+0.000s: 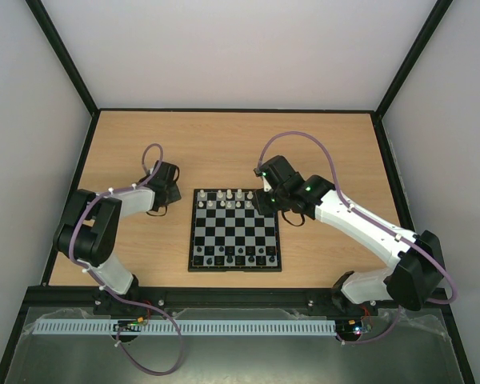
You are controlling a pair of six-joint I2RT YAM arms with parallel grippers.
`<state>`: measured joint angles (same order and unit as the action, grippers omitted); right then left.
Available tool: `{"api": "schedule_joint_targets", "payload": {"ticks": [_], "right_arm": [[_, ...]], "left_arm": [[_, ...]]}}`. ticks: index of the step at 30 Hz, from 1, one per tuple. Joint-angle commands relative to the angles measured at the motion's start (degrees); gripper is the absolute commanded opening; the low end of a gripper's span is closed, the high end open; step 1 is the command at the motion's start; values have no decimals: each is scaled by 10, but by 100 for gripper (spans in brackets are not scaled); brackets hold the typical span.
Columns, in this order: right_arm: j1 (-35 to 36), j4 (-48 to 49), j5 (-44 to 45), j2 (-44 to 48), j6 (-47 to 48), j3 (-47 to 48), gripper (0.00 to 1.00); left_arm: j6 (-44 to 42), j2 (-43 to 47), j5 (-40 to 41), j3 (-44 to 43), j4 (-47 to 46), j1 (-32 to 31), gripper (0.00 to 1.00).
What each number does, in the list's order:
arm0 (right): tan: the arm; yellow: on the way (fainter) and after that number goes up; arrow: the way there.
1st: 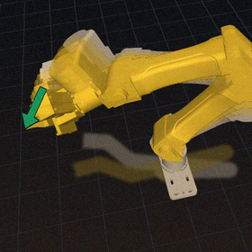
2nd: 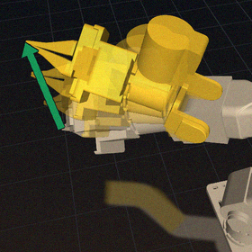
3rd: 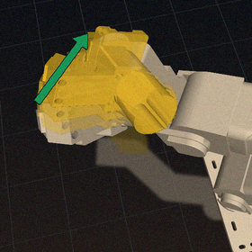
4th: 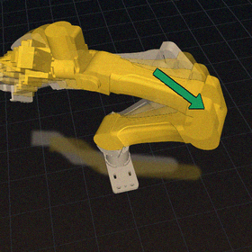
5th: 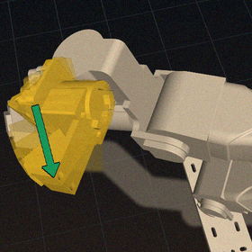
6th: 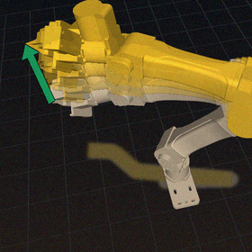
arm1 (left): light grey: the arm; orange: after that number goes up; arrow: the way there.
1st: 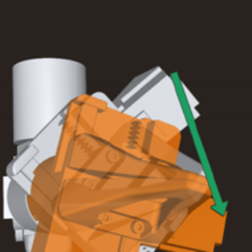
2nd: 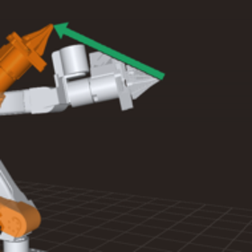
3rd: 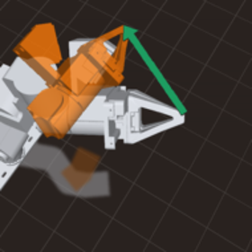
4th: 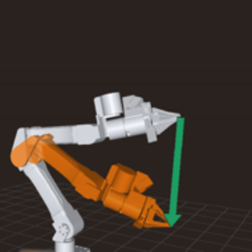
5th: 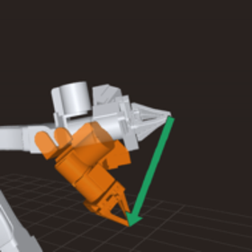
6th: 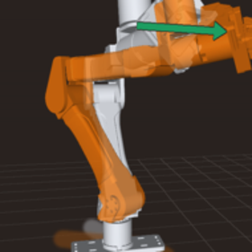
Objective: Set up the chess pieces on the board
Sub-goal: Pick up the chess piece at the center of the board, then place the chess piece on the chessboard.
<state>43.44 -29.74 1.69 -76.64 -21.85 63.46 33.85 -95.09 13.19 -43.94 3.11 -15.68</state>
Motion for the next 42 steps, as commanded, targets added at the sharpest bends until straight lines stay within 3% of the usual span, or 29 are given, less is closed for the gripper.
{"api": "schedule_joint_targets", "payload": {"ticks": [1,16,28,36,42], "right_arm": [[-3,-8,4,-1,4,-6,32],[-3,-7,6,-4,3,-6,32],[-6,19,-43,-4,-20,4,32],[-37,53,-181,40,-50,1,33],[-115,95,-389,65,-79,-20,35]], "left_arm": [[1,-7,11,-12,16,3,19],[-1,22,-4,-3,24,2,12],[-41,176,-203,25,60,-60,13],[-26,345,-337,48,62,-134,14],[-37,461,-372,73,33,-200,16]]}}
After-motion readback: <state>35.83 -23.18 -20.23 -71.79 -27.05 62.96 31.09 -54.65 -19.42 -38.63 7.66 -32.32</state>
